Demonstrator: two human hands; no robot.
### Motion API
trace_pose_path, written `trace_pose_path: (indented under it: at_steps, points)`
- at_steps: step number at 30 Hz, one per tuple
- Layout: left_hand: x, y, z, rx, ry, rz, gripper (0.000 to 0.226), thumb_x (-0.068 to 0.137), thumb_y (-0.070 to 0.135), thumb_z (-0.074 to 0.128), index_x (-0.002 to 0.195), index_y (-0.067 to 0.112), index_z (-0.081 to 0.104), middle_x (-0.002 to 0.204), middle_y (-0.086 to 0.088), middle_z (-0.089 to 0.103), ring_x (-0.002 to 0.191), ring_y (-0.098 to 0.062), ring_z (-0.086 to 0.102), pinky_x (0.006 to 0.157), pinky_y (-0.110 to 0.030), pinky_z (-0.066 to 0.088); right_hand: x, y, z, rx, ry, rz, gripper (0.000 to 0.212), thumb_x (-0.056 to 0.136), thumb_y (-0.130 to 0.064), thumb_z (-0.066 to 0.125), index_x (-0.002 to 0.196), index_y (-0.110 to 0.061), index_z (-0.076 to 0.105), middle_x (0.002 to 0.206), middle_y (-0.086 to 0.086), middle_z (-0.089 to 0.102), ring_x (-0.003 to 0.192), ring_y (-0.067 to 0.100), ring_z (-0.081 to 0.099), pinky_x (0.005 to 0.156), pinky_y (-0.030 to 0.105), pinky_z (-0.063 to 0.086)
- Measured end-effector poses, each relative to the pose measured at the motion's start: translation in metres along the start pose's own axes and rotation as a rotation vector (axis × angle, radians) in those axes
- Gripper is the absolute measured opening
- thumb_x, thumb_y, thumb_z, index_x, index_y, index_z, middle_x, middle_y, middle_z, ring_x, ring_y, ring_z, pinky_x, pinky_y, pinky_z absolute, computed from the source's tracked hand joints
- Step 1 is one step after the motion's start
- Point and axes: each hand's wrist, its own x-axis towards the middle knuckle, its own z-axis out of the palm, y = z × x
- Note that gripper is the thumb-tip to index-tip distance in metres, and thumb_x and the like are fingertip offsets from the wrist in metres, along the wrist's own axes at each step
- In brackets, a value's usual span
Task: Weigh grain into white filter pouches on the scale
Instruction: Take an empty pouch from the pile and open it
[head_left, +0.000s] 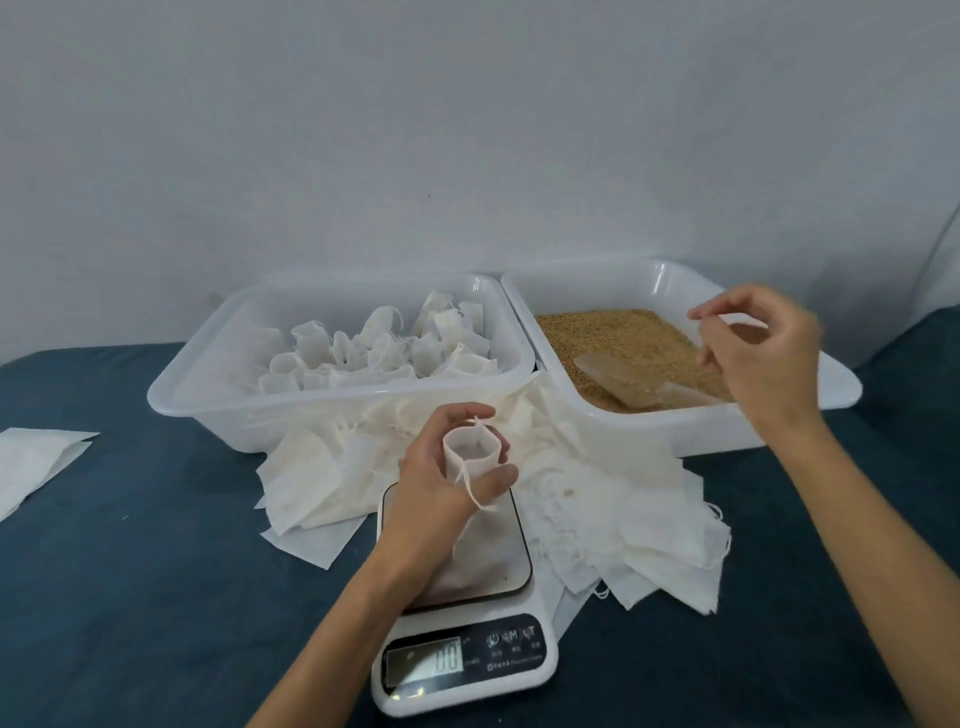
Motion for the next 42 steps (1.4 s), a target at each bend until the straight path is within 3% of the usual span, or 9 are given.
trace_pose_path:
  at_steps: [4, 8, 11, 13, 20, 28, 33, 37, 42]
  points:
    - [0.001, -0.001, 0.000, -0.107, 0.014, 0.005, 0.050, 0.073, 0.006, 0.081, 0.119, 0.014, 0.063, 0.089, -0.008, 0.070, 0.085, -0.022, 0.066, 0.073, -0.029, 0.057, 0.033, 0.044, -0.016, -0.427, -0.181, 0.064, 0.012, 0.085, -0.022, 0.072, 0.076, -0.029, 0.068, 0.083, -0.013, 0.068, 0.065, 0.007, 0.064, 0.061, 0.021, 0.050]
    - [0.000, -0.003, 0.001, -0.040, 0.002, 0.016, 0.051, 0.071, 0.010, 0.083, 0.118, 0.018, 0.065, 0.090, -0.009, 0.072, 0.083, -0.018, 0.068, 0.075, -0.028, 0.057, 0.048, 0.072, -0.005, -0.806, -0.653, 0.255, 0.023, 0.087, -0.030, 0.064, 0.072, -0.014, 0.056, 0.078, 0.001, 0.063, 0.065, 0.019, 0.054, 0.062, 0.032, 0.043]
    - [-0.002, -0.004, 0.003, -0.027, -0.014, 0.011, 0.052, 0.070, 0.013, 0.083, 0.119, 0.019, 0.065, 0.091, -0.011, 0.072, 0.082, -0.017, 0.066, 0.076, -0.028, 0.056, 0.052, 0.068, 0.002, -0.930, -0.868, 0.326, 0.037, 0.087, -0.049, 0.070, 0.110, -0.025, 0.053, 0.104, -0.005, 0.061, 0.091, 0.017, 0.059, 0.077, 0.030, 0.047]
    - [-0.001, -0.004, 0.003, -0.032, -0.013, 0.014, 0.053, 0.070, 0.013, 0.082, 0.119, 0.019, 0.065, 0.092, -0.013, 0.071, 0.081, -0.017, 0.066, 0.075, -0.026, 0.056, 0.055, 0.066, 0.006, -1.037, -0.920, 0.330, 0.051, 0.089, -0.050, 0.068, 0.123, -0.014, 0.057, 0.124, 0.000, 0.064, 0.106, 0.022, 0.062, 0.093, 0.037, 0.052]
    - [0.000, -0.002, 0.002, -0.040, 0.008, 0.027, 0.052, 0.070, 0.012, 0.083, 0.118, 0.021, 0.065, 0.090, -0.013, 0.070, 0.080, -0.016, 0.065, 0.073, -0.026, 0.055, 0.054, 0.068, 0.011, -1.195, -0.821, 0.213, 0.011, 0.093, -0.024, 0.065, 0.103, -0.022, 0.069, 0.107, -0.001, 0.067, 0.092, 0.018, 0.062, 0.078, 0.031, 0.052]
    - [0.001, -0.002, 0.001, -0.009, 0.032, 0.028, 0.047, 0.071, 0.015, 0.083, 0.111, 0.034, 0.067, 0.090, -0.008, 0.072, 0.080, -0.015, 0.067, 0.075, -0.027, 0.057, 0.057, 0.070, 0.009, -1.410, -0.393, -0.024, 0.032, 0.085, -0.004, 0.064, 0.106, -0.027, 0.068, 0.107, 0.002, 0.054, 0.096, 0.024, 0.057, 0.095, 0.039, 0.043]
    - [0.001, -0.001, 0.002, -0.012, 0.040, 0.025, 0.050, 0.072, 0.010, 0.085, 0.116, 0.026, 0.066, 0.090, -0.010, 0.071, 0.080, -0.014, 0.067, 0.075, -0.027, 0.056, 0.059, 0.074, 0.014, -1.262, -0.513, -0.131, 0.029, 0.088, -0.010, 0.069, 0.100, -0.036, 0.073, 0.100, -0.007, 0.056, 0.104, 0.019, 0.057, 0.111, 0.044, 0.027]
    - [0.002, -0.002, 0.000, -0.018, 0.032, 0.024, 0.049, 0.081, -0.011, 0.081, 0.118, 0.017, 0.064, 0.089, -0.015, 0.069, 0.080, -0.016, 0.067, 0.074, -0.028, 0.056, 0.057, 0.077, 0.016, -1.011, -0.681, -0.009, 0.019, 0.086, -0.025, 0.078, 0.101, -0.036, 0.074, 0.095, -0.016, 0.066, 0.096, 0.012, 0.061, 0.094, 0.035, 0.036]
    - [0.002, -0.001, 0.001, -0.029, 0.044, 0.033, 0.048, 0.081, -0.014, 0.078, 0.117, 0.014, 0.065, 0.089, -0.019, 0.068, 0.078, -0.015, 0.066, 0.071, -0.022, 0.057, 0.057, 0.084, 0.010, -0.766, -0.653, 0.173, 0.029, 0.087, -0.022, 0.078, 0.115, -0.023, 0.073, 0.114, -0.003, 0.071, 0.106, 0.019, 0.064, 0.098, 0.046, 0.049]
